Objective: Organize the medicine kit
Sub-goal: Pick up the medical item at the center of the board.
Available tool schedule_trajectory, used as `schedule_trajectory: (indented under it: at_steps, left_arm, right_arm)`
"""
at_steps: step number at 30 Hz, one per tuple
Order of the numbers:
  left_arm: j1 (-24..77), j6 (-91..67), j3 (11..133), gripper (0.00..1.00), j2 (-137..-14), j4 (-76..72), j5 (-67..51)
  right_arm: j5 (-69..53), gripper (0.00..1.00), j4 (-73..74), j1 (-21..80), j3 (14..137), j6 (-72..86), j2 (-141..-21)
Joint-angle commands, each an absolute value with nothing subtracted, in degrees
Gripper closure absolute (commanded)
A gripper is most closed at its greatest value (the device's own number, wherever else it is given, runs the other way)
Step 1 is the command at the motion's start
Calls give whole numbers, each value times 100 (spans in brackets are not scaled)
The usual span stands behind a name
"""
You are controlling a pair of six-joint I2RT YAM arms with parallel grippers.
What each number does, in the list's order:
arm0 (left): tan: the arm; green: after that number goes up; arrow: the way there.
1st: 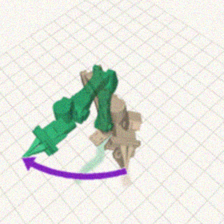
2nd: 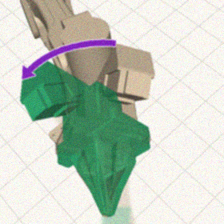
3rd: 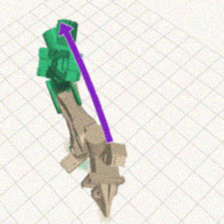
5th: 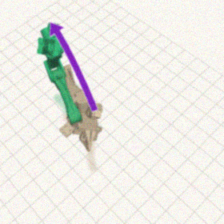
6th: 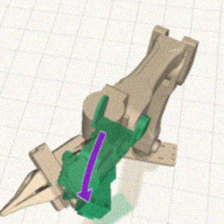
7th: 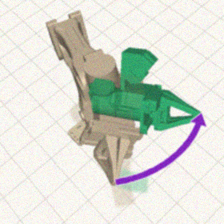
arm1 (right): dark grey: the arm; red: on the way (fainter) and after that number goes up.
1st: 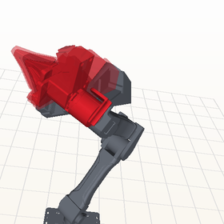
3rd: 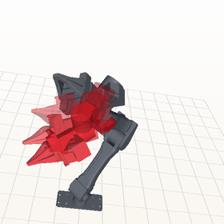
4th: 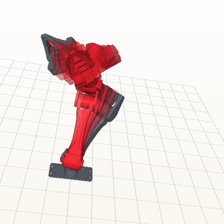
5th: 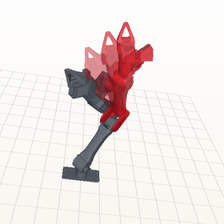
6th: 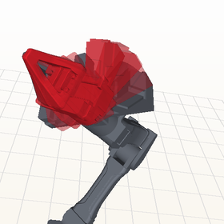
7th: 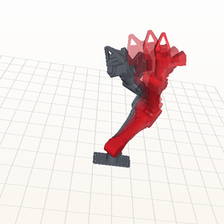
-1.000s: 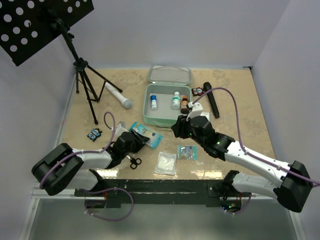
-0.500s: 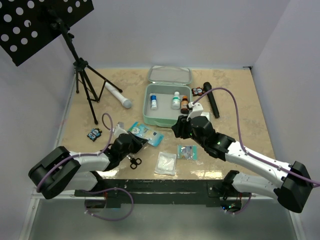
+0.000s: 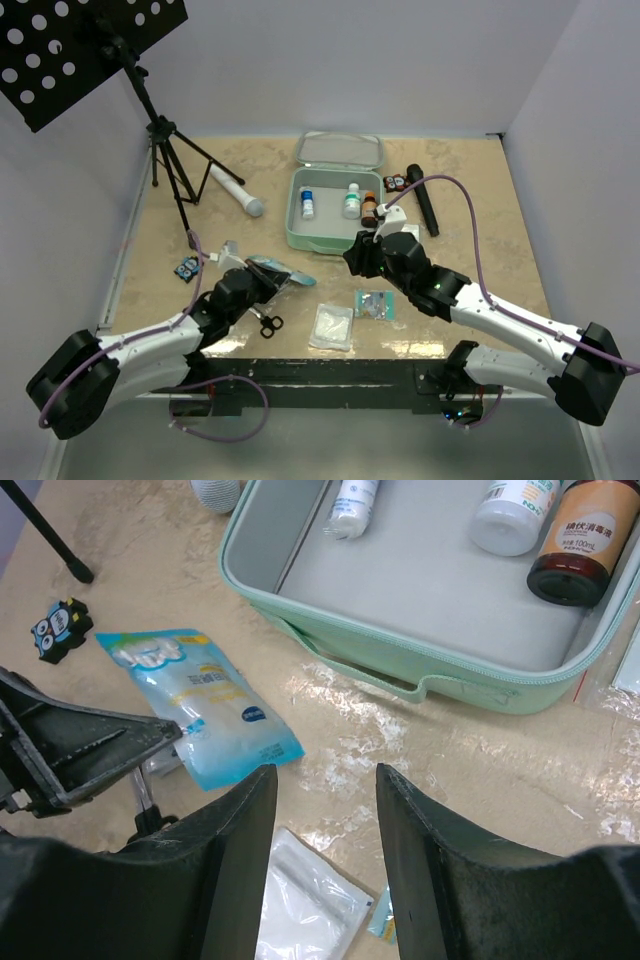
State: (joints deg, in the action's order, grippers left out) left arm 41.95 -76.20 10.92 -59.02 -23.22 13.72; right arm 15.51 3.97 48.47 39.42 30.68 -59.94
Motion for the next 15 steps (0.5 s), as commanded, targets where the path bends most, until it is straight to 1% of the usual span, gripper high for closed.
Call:
schedule_trajectory:
  at_steps: [1,5,7,11,15]
  left_arm:
    - [4149,-7181,1335,100,-5135,-1426,1810]
    - [4149,-6786,1669,100,-4396,-591,2100]
    - [4157,-6584,1862,100,-4193,-327,2144]
    - [4157,-6154,2363,100,-4183,-88,1969]
    - [4157,-5487,2882,100,-4377,-62,1644]
  right_arm:
    - [1582,52,413,4843,4184,3120,-5889]
    - [1512,52,387,4851,4201,3085,-5862]
    - [1145,50,221,4843,4175,2919,-5871]
    - [265,41,-245,4843,4192,2576,-5906]
    - [289,39,-133,4851,4499,2487,-5950]
